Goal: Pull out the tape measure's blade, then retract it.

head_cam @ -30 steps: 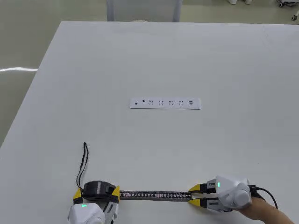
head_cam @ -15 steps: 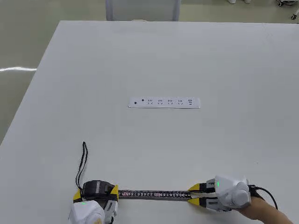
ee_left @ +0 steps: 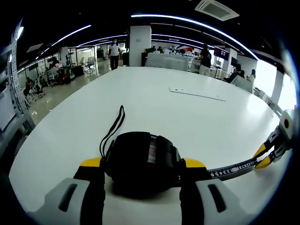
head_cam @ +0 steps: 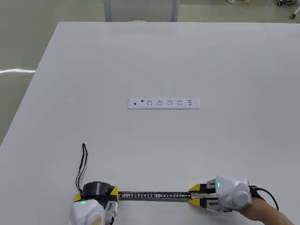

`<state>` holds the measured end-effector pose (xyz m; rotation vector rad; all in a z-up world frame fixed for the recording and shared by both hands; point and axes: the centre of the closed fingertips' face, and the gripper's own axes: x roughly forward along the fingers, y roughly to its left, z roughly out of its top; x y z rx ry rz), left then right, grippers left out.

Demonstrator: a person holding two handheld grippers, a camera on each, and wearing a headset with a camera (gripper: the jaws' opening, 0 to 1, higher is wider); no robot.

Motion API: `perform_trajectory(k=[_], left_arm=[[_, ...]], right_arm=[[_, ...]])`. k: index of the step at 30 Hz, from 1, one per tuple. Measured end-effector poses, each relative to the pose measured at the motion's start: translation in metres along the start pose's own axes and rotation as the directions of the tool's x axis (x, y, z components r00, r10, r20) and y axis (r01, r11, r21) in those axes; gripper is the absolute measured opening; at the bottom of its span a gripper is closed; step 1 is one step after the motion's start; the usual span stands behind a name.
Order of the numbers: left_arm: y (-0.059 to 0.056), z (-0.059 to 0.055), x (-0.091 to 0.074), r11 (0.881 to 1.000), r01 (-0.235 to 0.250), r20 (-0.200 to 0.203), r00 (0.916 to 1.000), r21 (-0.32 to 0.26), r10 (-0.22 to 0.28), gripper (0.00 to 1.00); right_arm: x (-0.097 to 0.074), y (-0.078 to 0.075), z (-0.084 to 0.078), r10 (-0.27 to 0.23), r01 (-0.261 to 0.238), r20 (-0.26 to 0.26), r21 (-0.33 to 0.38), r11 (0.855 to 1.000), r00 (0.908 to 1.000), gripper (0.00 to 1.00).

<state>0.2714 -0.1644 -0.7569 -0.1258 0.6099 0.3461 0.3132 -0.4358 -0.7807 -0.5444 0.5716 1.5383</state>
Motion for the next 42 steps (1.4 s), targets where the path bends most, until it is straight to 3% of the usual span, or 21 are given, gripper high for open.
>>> perform_trajectory(k=[42], left_arm=[[0.002,0.0,-0.001,0.999,0.027,0.004,0.9996,-0.027,-0.027,0.61]], right_arm=[[0.014,0.006,0.025,0.011,-0.011,0.023,-0.016,1.0,0.9997,0.12]])
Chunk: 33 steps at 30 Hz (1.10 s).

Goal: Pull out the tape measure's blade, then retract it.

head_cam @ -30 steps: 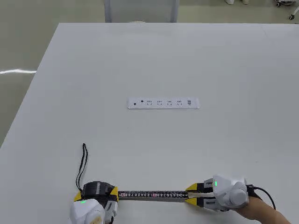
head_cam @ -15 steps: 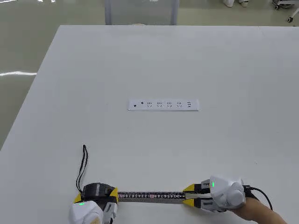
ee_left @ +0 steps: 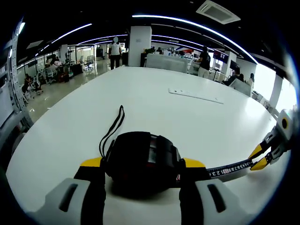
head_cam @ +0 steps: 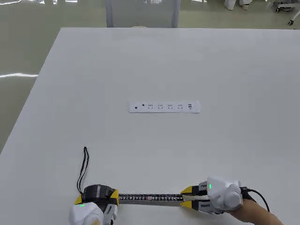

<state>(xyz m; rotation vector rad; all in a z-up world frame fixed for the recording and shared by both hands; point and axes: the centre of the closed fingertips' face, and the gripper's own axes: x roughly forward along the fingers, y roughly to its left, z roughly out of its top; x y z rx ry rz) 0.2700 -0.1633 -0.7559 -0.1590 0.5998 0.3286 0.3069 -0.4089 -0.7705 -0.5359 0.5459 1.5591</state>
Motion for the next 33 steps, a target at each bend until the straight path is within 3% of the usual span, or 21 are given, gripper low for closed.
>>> perform_trajectory(k=[33], left_arm=[[0.001,0.0,0.0,1.0,0.005,-0.005,1.0,-0.02,-0.005,0.61]], right_arm=[[0.013,0.0,0.012,0.012,-0.012,0.0,-0.01,1.0,0.9999,0.12]])
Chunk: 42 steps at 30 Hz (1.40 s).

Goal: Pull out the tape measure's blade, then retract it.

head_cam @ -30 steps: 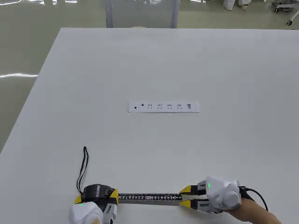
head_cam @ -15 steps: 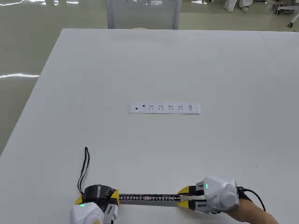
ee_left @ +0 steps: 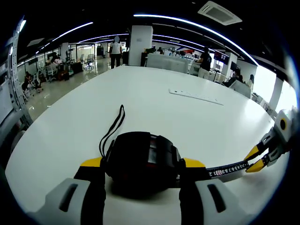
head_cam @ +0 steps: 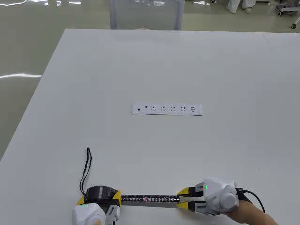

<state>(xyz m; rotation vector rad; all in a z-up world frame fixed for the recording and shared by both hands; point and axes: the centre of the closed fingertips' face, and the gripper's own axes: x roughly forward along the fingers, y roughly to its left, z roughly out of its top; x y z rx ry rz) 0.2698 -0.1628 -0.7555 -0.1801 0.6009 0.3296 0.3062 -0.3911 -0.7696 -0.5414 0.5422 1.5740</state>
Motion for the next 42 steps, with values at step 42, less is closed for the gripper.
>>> perform_trajectory(k=[42], left_arm=[[0.0,0.002,-0.001,1.0,0.009,-0.012,0.9999,-0.009,-0.009,0.6]], right_arm=[[0.022,0.002,0.013,0.023,-0.023,0.009,-0.016,1.0,0.9997,0.12]])
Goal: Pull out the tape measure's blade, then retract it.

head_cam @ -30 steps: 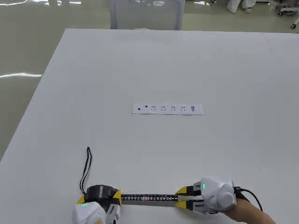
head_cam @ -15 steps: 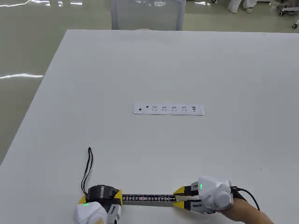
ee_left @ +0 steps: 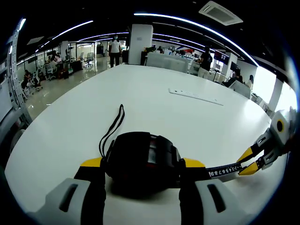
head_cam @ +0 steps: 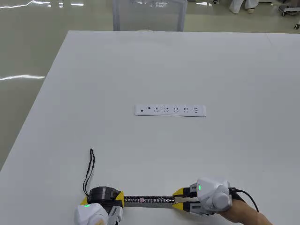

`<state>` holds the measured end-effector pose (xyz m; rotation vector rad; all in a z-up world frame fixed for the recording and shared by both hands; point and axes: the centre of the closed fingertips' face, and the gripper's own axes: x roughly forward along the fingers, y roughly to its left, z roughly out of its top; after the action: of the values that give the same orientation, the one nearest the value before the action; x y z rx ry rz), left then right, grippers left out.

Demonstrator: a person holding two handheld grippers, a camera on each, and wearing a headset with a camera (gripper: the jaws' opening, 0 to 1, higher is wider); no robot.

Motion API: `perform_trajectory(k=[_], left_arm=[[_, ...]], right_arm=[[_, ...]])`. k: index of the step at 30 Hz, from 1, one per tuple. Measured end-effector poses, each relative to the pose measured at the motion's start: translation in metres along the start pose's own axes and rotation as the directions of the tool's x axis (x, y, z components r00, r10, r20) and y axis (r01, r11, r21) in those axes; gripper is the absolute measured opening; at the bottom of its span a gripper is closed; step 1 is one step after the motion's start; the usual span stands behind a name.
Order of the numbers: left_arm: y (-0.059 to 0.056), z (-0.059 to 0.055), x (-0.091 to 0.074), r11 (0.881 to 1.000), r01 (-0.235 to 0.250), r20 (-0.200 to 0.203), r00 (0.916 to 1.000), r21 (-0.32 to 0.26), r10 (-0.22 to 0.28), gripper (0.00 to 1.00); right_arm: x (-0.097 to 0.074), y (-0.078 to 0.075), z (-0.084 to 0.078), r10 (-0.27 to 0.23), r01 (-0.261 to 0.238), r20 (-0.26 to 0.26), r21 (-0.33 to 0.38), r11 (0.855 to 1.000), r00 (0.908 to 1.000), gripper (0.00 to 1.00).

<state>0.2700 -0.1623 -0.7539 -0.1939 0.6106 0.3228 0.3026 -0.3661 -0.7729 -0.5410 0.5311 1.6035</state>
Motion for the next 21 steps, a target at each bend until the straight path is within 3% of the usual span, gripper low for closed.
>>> perform_trajectory(k=[21], left_arm=[[0.001,0.0,0.001,1.0,0.01,-0.006,0.9999,-0.008,-0.01,0.6]], right_arm=[[0.014,0.0,0.013,0.016,-0.015,0.009,-0.008,1.0,0.9998,0.12]])
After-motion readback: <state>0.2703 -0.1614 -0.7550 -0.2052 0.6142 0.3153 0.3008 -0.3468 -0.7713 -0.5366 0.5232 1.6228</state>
